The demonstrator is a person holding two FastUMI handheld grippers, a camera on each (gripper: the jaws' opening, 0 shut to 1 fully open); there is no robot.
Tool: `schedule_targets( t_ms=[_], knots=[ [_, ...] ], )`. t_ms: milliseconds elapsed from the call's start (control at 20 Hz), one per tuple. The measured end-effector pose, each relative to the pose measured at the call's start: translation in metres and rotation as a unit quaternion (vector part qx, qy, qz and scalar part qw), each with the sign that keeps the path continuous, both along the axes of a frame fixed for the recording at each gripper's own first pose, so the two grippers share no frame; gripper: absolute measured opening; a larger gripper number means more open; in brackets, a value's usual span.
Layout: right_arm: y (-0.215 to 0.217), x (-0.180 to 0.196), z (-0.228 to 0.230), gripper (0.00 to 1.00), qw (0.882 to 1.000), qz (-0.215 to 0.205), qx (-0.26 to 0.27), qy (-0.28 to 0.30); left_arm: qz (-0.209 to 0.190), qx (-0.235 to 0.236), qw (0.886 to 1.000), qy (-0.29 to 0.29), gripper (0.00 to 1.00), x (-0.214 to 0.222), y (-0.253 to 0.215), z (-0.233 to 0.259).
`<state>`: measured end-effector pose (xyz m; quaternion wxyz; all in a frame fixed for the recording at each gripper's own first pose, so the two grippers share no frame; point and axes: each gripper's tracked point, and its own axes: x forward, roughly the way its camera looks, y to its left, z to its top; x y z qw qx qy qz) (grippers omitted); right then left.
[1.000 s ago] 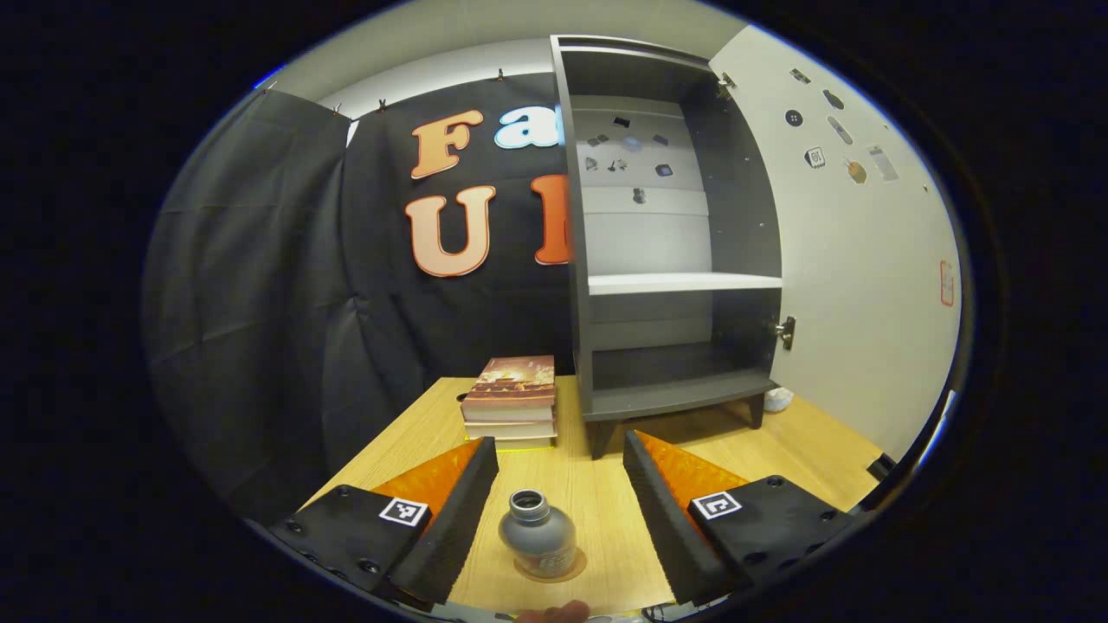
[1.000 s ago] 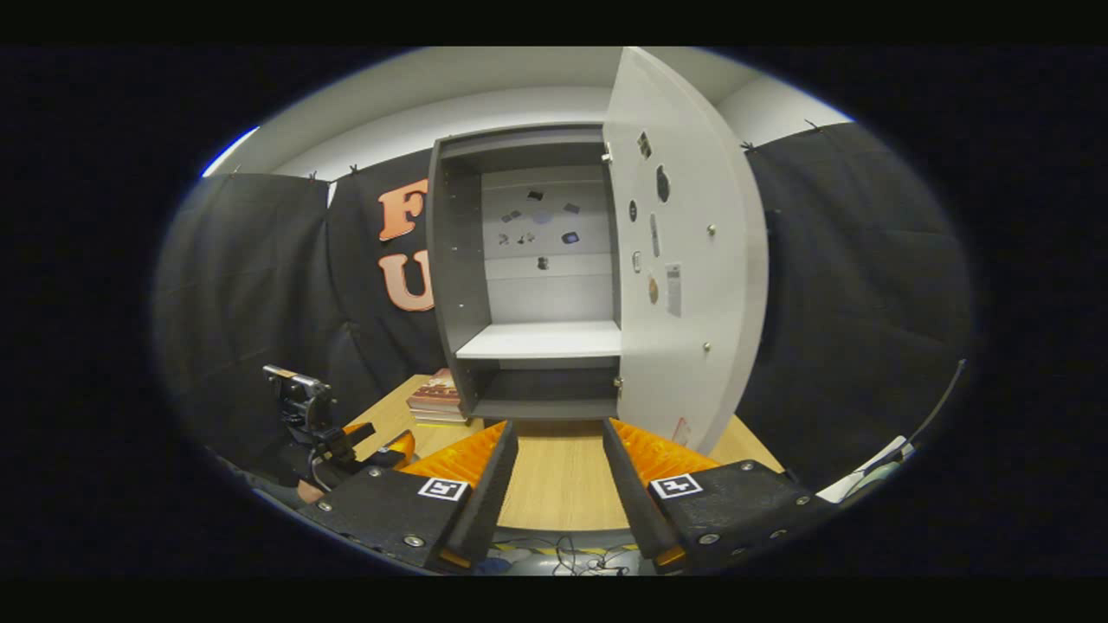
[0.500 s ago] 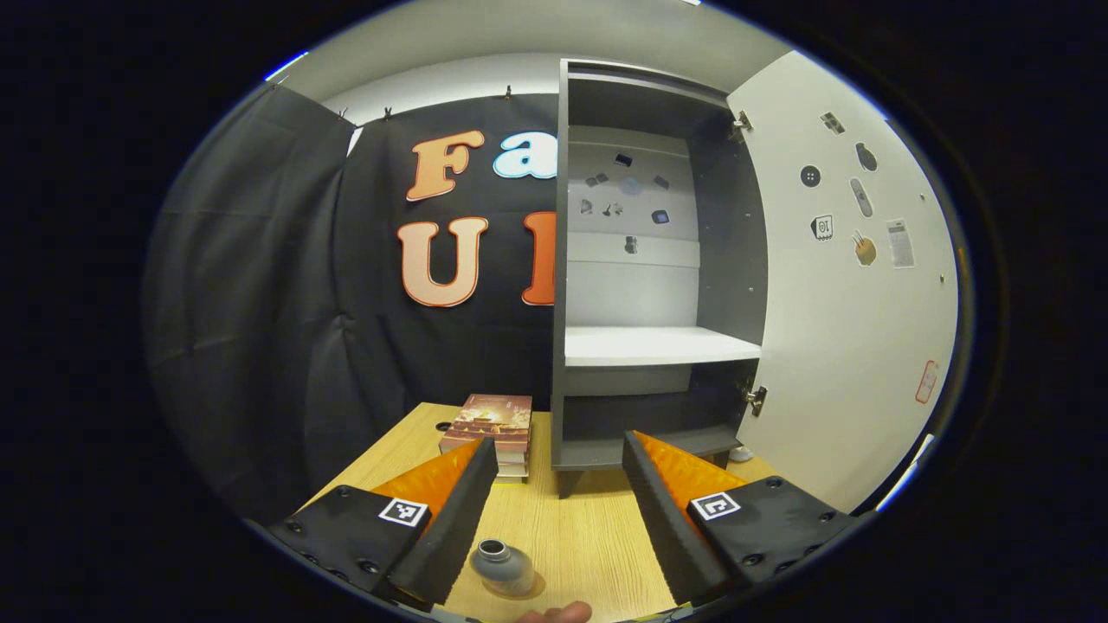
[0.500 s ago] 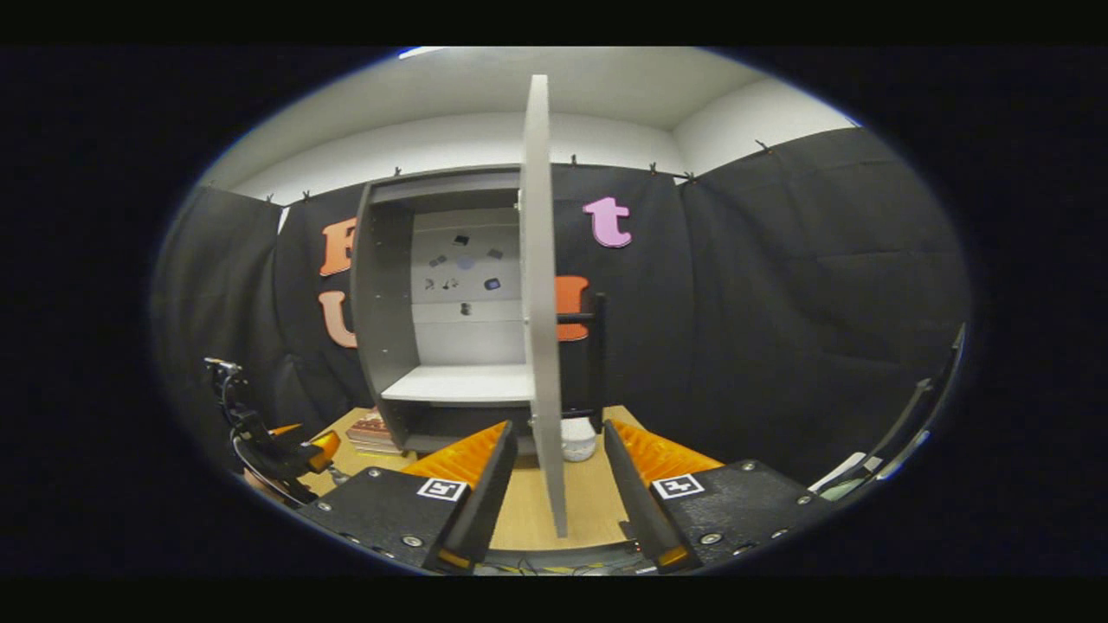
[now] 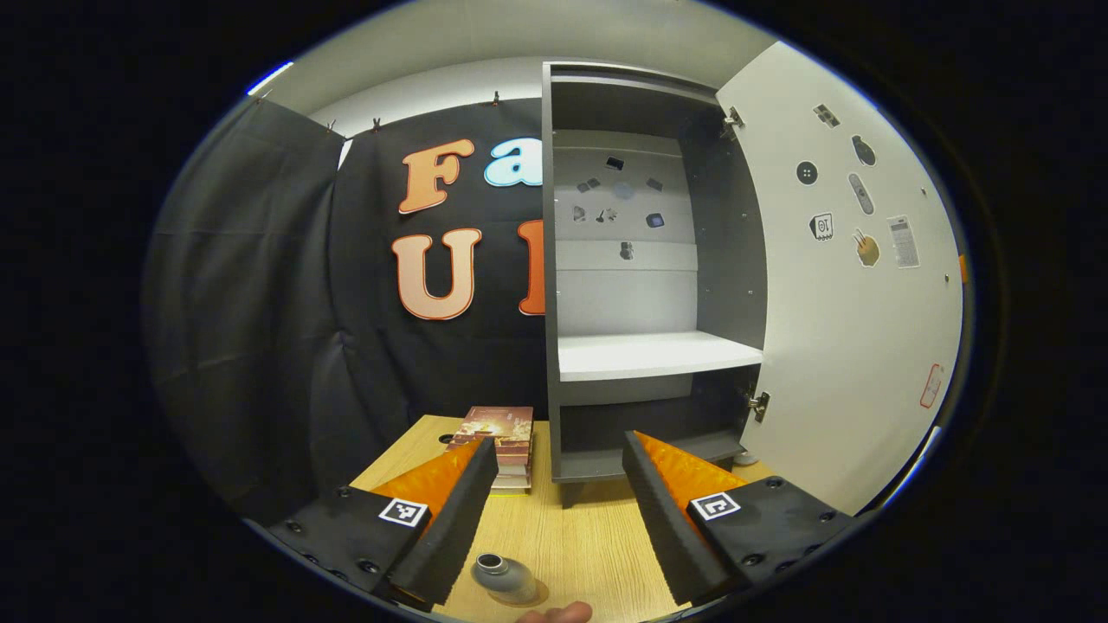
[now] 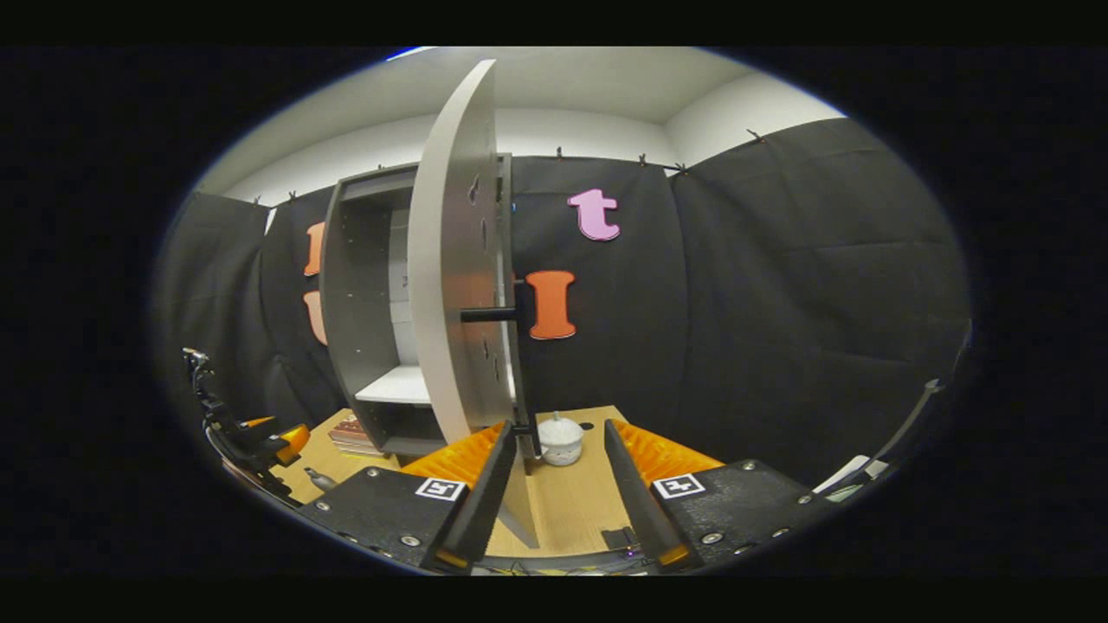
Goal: Open the cabinet door with the right hand, grasp the bottle in the cabinet with the left hand and place it on the coaster, then close the cabinet door with the right hand.
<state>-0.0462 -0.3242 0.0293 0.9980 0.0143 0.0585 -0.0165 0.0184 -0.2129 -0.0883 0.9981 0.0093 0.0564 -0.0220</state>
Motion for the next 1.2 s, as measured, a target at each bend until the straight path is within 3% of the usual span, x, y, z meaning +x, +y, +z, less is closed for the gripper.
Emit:
schedule_targets(
  t_ms=[150, 200, 250, 300, 350, 450, 500, 550, 750, 900, 950, 1000, 1100, 1200],
  knots=[
    [0.006, 0.002, -0.001, 0.69, 1.000, 0.004, 0.008, -0.004, 0.007, 0.002, 1.000, -0.001, 0.95, 0.001, 0.007, 0.002],
    [0.011, 0.002, -0.001, 0.64, 1.000, 0.008, 0.014, -0.005, 0.008, 0.003, 1.000, -0.001, 0.99, 0.003, 0.009, 0.002],
    [0.017, 0.001, -0.001, 0.69, 1.000, 0.013, 0.020, -0.005, 0.009, 0.005, 1.000, -0.001, 0.99, 0.003, 0.011, 0.003],
    [0.024, 0.001, -0.002, 0.64, 0.999, 0.021, 0.027, -0.004, 0.009, 0.006, 1.000, -0.002, 0.99, 0.004, 0.012, 0.004],
    [0.035, 0.000, -0.002, 0.69, 0.999, 0.031, 0.031, -0.005, 0.009, 0.006, 1.000, -0.004, 0.95, 0.006, 0.014, 0.006],
    [0.056, 0.002, -0.002, 0.69, 0.998, 0.053, 0.030, -0.007, 0.009, 0.007, 1.000, -0.006, 0.95, 0.003, 0.016, 0.008],
    [0.069, 0.004, -0.002, 0.64, 0.997, 0.066, 0.029, -0.008, 0.009, 0.008, 1.000, -0.006, 0.95, 0.003, 0.018, 0.009],
    [0.080, 0.005, -0.004, 0.69, 0.996, 0.078, 0.031, -0.008, 0.010, 0.008, 1.000, -0.007, 0.95, 0.002, 0.022, 0.007],
    [0.116, 0.011, -0.007, 0.64, 0.992, 0.122, 0.040, -0.009, 0.024, 0.011, 1.000, -0.008, 0.95, 0.002, 0.044, 0.009],
    [0.137, 0.019, -0.012, 0.70, 0.989, 0.142, 0.043, -0.007, 0.042, 0.011, 0.999, -0.004, 0.95, 0.003, 0.064, 0.006],
    [0.145, 0.021, -0.013, 0.60, 0.988, 0.150, 0.043, -0.006, 0.048, 0.010, 0.999, -0.004, 0.95, 0.006, 0.073, 0.007],
    [0.154, 0.024, -0.013, 0.65, 0.986, 0.159, 0.044, -0.008, 0.055, 0.010, 0.998, -0.002, 0.95, 0.006, 0.082, 0.006],
    [0.172, 0.032, -0.014, 0.67, 0.983, 0.178, 0.047, -0.008, 0.066, 0.008, 0.998, -0.002, 0.99, 0.008, 0.096, 0.006],
    [0.190, 0.041, -0.017, 0.70, 0.980, 0.194, 0.053, -0.008, 0.076, 0.006, 0.997, -0.002, 0.95, 0.010, 0.108, 0.007]
  ],
)
